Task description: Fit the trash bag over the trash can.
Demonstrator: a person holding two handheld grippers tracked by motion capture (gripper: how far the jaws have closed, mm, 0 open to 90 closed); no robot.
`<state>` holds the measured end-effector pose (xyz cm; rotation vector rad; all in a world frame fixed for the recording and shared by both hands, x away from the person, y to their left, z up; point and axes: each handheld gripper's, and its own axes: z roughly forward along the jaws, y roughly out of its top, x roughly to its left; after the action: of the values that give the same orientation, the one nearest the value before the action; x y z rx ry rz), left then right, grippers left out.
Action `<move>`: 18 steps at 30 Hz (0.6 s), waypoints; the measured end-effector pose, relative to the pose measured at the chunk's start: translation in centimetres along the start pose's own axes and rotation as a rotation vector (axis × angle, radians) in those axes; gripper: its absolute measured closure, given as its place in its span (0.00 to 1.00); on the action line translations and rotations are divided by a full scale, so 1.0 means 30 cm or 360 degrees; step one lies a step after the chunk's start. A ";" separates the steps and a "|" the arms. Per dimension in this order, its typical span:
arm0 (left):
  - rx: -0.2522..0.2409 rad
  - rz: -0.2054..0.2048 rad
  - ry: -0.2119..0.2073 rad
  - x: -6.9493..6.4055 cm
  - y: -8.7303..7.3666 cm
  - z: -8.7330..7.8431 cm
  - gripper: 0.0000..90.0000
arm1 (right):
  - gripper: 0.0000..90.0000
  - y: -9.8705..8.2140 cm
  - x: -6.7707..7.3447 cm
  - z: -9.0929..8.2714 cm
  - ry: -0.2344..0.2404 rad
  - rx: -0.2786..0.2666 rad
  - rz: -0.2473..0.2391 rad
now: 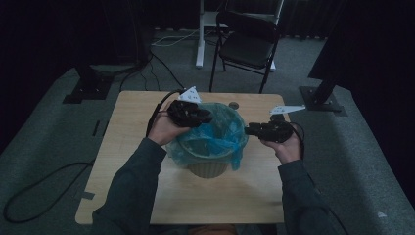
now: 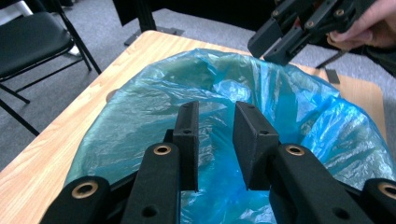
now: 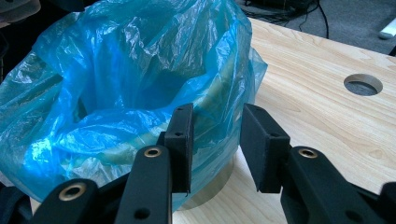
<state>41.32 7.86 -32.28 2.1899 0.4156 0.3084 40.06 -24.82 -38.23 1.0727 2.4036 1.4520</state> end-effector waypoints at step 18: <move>0.0270 0.0140 0.0074 -0.020 -0.006 0.066 0.81 | 0.72 -0.003 -0.002 0.002 0.0009 0.0006 0.0003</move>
<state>41.45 6.32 -33.65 2.3748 0.3837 0.3848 40.09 -24.83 -38.36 1.0734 2.4107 1.4537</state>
